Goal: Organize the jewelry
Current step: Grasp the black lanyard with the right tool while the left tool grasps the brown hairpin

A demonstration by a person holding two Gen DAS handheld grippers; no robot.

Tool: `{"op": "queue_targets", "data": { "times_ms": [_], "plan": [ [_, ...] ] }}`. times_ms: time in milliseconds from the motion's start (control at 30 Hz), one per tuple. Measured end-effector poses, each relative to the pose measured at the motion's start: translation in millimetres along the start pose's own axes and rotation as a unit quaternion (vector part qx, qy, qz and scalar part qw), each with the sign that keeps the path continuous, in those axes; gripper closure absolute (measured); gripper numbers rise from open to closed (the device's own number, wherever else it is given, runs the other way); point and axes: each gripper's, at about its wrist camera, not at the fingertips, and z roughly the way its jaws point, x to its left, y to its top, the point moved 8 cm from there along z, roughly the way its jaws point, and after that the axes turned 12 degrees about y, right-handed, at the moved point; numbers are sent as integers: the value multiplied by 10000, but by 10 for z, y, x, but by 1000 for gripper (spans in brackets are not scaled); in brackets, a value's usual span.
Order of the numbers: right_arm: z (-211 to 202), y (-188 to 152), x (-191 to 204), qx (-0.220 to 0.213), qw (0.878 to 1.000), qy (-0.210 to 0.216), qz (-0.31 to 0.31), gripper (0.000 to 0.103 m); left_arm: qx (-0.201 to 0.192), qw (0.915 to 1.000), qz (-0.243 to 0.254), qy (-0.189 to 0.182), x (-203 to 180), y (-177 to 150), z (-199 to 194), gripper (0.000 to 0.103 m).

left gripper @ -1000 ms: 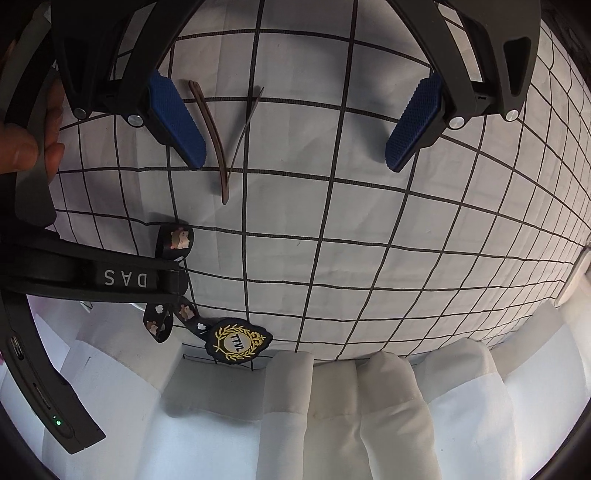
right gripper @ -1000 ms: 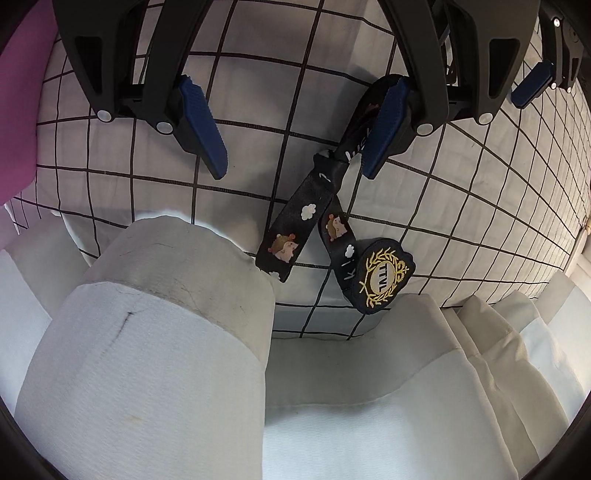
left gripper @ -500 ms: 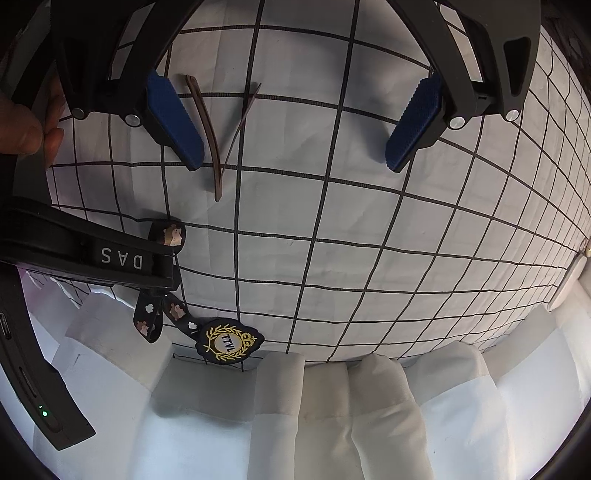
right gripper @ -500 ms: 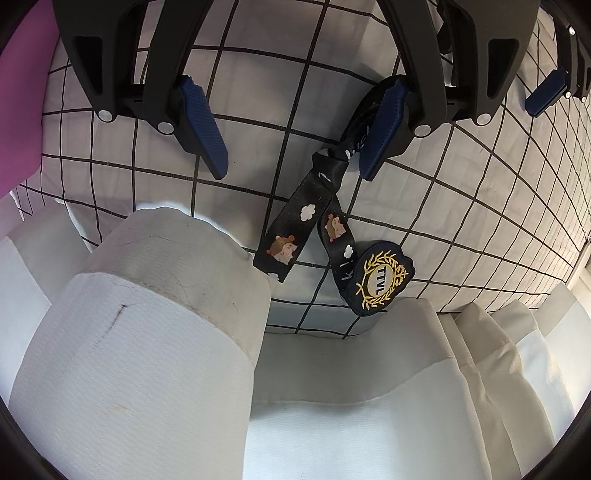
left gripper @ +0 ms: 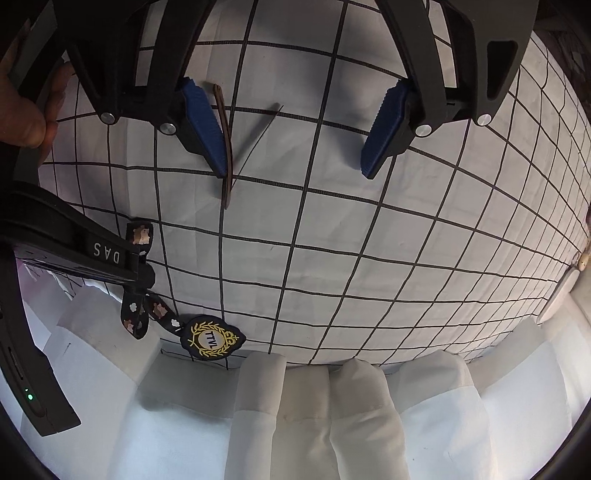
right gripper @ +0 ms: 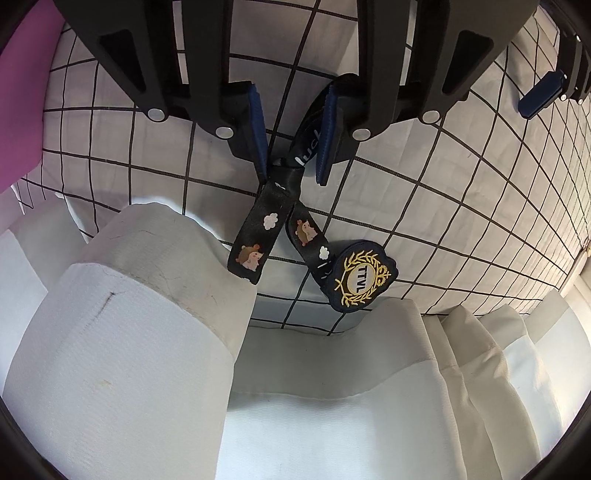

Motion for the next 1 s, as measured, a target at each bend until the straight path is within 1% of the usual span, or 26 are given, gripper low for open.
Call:
{"op": "queue_targets", "data": {
  "times_ms": [67,100,133,167,200,333,533,700,767,1000],
  "plan": [
    [-10,-3,0,-9,10000,4,5,81,-39,10000,12,-10,10,4,-16,44],
    [-10,-4,1,-14,10000,4,8,82,-65,10000,26,-19,12,6,-27,55],
    [-10,-5,-16,-17,10000,11,4,83,-82,10000,41,-38,9,8,-37,68],
    [-10,-6,-13,-20,10000,18,9,84,-97,9999,61,-54,1,9,-47,76],
    [-24,-13,-14,-27,10000,30,25,85,-96,9999,74,-91,-2,8,-52,87],
    [-68,-76,-8,-95,9997,172,132,85,-113,9997,41,-198,37,-14,-60,92],
    [-231,-259,2,-171,9991,326,218,85,55,9989,-229,-417,166,-88,-34,93],
    [-392,-341,10,-223,9989,371,197,85,84,9989,-265,-376,249,-157,-26,93],
    [-395,-342,65,-231,9989,375,186,85,62,9990,-255,-355,276,-173,-33,93],
    [-555,-354,198,-364,9986,359,165,85,-74,9991,-230,-340,358,-132,-142,93]
  ]
}}
